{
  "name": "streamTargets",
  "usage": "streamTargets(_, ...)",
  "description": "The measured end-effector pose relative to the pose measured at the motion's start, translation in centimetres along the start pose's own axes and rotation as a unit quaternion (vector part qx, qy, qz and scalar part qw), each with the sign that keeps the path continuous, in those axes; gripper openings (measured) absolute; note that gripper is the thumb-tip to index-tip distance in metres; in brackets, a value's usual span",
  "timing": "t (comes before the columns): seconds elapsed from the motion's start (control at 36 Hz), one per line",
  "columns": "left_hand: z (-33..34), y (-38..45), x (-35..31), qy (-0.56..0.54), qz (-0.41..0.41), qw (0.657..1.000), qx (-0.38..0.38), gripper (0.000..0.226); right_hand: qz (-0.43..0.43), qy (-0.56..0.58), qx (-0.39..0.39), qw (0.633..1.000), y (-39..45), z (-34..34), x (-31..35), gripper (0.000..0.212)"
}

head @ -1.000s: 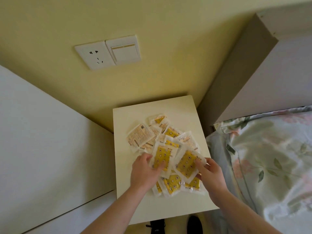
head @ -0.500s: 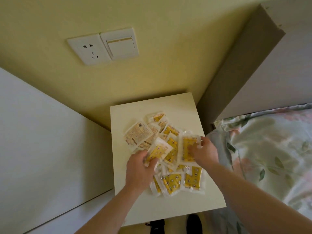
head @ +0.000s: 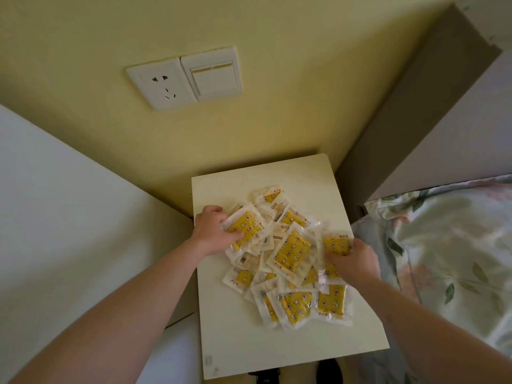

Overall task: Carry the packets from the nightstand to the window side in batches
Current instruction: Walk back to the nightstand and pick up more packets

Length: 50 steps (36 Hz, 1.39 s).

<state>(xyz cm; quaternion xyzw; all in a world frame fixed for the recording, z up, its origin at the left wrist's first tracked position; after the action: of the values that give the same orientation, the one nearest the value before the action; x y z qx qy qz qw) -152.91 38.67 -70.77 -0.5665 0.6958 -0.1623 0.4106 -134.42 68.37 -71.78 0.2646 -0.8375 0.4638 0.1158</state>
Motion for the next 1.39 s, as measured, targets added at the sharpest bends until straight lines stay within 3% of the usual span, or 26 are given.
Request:
streamTargets(0.22,0.3,-0.1,-1.4,-0.02,-0.039,0.999,0.004,0.056,0.005,0.06,0.007,0.998,-1.0,0.2,0.0,0.031)
streamTargets(0.39,0.0,-1.6,-0.8,-0.129,-0.03,0.991,0.008,0.063,0.031,0.122,0.005,0.992,-1.1,-0.5,-0.8,0.031)
streamTargets(0.56,0.6,-6.2,-0.8,-0.218,0.022,0.975,0.023,0.01,0.047,0.283,0.026,0.958,-2.1,-1.9,-3.3,0.02)
streamTargets(0.75,3.5,-11.9,-1.9,-0.31,0.06,0.948,0.049,0.012,0.055,0.443,0.087,0.891,-6.6,-3.1,-6.9,0.013)
streamTargets(0.92,6.4,-13.7,-1.9,-0.34,0.045,0.936,0.08,0.015,0.082,0.275,0.107,0.952,-7.0,-0.1,-9.2,0.026)
streamTargets(1.0,7.4,-14.1,-2.2,-0.343,0.037,0.934,0.089,0.014,0.087,0.188,0.08,0.975,-7.3,0.8,-8.1,0.016)
streamTargets(1.28,7.9,-14.5,-2.6,-0.296,0.018,0.953,0.061,0.012,0.073,0.19,0.042,0.978,-8.5,1.4,-6.6,0.019)
streamTargets(1.39,7.7,-15.0,-2.5,-0.26,0.021,0.964,0.05,0.011,0.065,0.206,0.024,0.976,-9.6,0.5,-6.9,0.031)
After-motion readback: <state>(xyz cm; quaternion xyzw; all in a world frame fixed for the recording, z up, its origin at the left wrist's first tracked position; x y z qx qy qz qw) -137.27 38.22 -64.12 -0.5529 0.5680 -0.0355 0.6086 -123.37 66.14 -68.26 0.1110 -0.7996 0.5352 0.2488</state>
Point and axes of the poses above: each hand's wrist, its own y-axis towards the middle knuckle, its own z-axis out of the palm, x = y × z, the point moved 5 cm from there along y, towards the middle knuckle, and after that the axes turned 13 degrees about x, right-handed, at the moved point
